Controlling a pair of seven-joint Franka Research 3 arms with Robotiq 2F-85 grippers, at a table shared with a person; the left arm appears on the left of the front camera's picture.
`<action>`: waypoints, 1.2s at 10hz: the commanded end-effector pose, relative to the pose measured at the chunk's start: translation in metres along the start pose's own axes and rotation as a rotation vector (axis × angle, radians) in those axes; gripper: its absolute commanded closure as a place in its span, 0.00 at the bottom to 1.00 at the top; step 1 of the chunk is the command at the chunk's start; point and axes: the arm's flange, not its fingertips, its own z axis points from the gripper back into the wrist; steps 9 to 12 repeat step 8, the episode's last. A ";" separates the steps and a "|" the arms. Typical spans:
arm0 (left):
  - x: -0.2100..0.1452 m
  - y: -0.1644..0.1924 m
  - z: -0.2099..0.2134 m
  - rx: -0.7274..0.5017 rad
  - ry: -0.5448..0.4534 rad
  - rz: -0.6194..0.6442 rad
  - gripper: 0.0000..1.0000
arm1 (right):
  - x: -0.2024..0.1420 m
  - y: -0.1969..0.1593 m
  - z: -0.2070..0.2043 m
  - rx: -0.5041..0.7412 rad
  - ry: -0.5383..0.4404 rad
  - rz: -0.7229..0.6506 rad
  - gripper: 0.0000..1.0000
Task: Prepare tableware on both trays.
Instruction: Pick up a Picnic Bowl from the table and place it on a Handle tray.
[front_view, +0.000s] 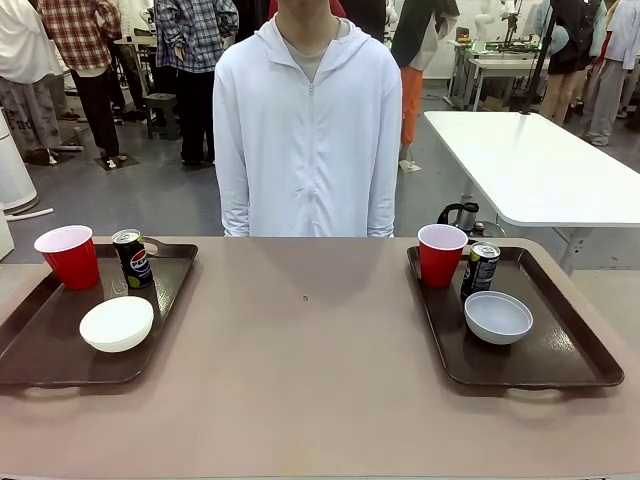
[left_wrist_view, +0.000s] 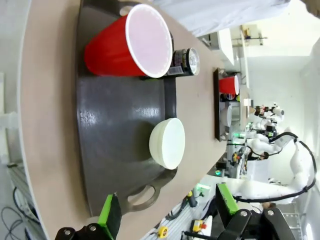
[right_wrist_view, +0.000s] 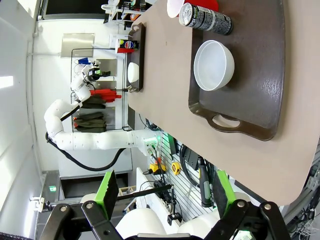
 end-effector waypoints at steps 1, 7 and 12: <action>0.001 -0.010 0.001 0.024 -0.022 0.034 0.00 | -0.001 0.002 -0.001 0.009 -0.003 0.005 0.01; 0.000 0.000 0.000 0.000 0.000 0.000 0.00 | -0.001 0.002 -0.001 0.009 -0.003 0.005 0.01; 0.000 0.000 0.000 0.000 0.000 0.000 0.00 | -0.001 0.002 -0.001 0.009 -0.003 0.005 0.01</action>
